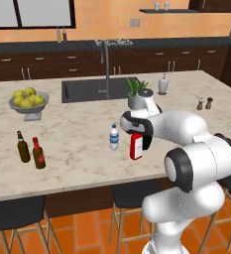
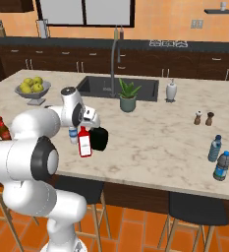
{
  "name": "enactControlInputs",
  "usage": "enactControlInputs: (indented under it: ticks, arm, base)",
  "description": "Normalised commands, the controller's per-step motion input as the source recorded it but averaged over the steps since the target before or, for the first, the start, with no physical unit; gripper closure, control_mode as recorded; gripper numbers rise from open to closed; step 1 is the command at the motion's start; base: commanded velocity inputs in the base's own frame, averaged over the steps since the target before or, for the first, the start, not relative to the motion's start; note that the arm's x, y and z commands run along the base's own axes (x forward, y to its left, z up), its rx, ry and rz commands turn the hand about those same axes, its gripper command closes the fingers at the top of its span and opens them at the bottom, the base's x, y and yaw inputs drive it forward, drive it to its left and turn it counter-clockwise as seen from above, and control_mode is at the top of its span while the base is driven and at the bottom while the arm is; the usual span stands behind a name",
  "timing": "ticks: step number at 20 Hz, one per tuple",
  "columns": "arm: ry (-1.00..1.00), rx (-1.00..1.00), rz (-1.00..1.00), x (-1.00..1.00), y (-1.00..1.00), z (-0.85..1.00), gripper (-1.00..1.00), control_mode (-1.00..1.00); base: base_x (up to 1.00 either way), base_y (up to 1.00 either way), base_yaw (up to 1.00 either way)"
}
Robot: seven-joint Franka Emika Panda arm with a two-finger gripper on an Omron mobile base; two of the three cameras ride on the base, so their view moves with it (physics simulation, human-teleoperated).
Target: Move the plastic bottles in the middle to the plastics group, and the glass bottles in the middle to the glass group.
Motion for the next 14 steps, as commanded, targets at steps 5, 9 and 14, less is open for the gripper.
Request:
enactControlInputs:
  ticks: [5, 9, 14]
  arm:
    - [-0.01, 0.03, -0.03, -0.05, 0.0, -0.27, 1.0, -1.0]
    - [-0.06, 0.04, -0.01, -0.06, 0.0, -0.22, 1.0, -1.0]
    - [-0.13, 0.04, 0.0, -0.17, -0.01, -0.03, 1.0, -1.0]
  base:
    - [0.0, 0.0, 0.0]
    - [0.0, 0.0, 0.0]
    - [0.0, 0.0, 0.0]
